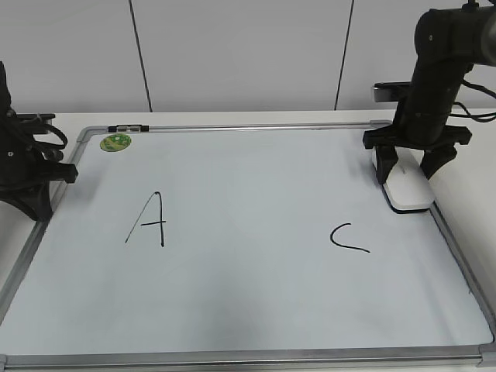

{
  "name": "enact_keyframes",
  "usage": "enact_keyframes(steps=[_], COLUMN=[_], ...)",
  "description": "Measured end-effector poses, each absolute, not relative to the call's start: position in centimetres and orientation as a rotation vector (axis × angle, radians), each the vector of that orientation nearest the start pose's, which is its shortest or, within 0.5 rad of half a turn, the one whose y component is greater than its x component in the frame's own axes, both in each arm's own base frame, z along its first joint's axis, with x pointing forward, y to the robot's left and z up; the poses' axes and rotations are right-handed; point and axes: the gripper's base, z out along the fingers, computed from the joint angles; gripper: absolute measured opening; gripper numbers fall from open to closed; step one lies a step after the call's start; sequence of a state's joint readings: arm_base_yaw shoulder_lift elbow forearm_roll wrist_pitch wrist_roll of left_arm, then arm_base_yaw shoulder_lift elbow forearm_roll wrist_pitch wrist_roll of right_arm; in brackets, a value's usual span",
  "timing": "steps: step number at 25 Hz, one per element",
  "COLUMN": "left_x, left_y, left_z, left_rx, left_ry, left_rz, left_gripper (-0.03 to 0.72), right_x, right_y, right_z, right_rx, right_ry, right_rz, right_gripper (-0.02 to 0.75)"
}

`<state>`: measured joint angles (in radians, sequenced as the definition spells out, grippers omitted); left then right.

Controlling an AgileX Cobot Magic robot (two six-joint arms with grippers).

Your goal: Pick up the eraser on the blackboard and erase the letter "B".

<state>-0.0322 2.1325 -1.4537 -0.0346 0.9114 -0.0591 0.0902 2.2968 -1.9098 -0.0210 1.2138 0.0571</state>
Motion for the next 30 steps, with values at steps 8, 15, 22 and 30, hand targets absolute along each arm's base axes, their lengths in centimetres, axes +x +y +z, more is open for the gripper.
enact_keyframes(steps=[8, 15, 22, 30], left_x=[40.9, 40.9, 41.0, 41.0], left_y=[-1.6, -1.6, -1.5, -1.4], left_z=[12.9, 12.9, 13.0, 16.2], left_rx=[-0.073, -0.073, -0.067, -0.051], left_ry=[3.074, 3.074, 3.071, 2.987], left_rz=[-0.048, -0.048, -0.040, -0.026], left_gripper=[0.025, 0.025, 0.122, 0.512], right_x=[46.6, 46.8, 47.1, 46.7], right_y=[4.0, 4.0, 4.0, 4.0], right_z=[16.5, 16.8, 17.9, 20.6], right_rx=[-0.062, -0.063, -0.062, -0.054], right_ry=[3.082, 3.069, 3.034, 2.978], right_rz=[-0.027, -0.029, -0.027, -0.025], right_gripper=[0.577, 0.642, 0.646, 0.648])
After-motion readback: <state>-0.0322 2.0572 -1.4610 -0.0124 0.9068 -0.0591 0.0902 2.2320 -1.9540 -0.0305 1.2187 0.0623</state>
